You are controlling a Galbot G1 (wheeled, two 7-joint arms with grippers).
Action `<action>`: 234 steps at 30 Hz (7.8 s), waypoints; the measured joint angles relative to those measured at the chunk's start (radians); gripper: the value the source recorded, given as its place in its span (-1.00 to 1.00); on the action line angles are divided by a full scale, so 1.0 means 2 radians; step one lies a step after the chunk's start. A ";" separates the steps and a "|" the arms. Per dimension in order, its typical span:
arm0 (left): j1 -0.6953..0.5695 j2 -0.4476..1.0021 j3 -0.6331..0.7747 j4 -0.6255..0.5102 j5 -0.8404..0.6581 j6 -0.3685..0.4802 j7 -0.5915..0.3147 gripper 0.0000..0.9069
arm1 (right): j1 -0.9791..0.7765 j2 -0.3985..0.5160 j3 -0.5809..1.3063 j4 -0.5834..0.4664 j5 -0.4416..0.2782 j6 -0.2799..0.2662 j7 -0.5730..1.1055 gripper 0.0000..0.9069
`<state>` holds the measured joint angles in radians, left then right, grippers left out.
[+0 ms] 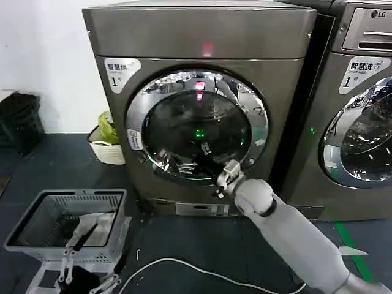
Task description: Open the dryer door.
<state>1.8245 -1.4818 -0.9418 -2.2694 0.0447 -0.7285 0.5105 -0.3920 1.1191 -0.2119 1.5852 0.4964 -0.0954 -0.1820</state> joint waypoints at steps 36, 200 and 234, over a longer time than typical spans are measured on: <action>-0.001 -0.008 -0.002 0.006 0.002 -0.003 0.000 1.00 | 0.048 0.137 -0.016 -0.143 -0.066 0.029 0.025 1.00; -0.637 0.130 0.527 0.373 -0.038 0.098 -0.019 1.00 | -0.694 0.099 1.166 0.000 -0.131 0.091 0.159 1.00; -0.758 -0.060 0.636 0.538 -0.022 0.101 -0.016 1.00 | -0.719 0.041 1.236 -0.137 -0.158 0.150 0.189 1.00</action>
<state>0.3094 -1.6020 0.3294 -1.1926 0.0008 -0.5271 0.4782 -1.8291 1.2013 2.2592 1.3104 0.1799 0.2042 0.1954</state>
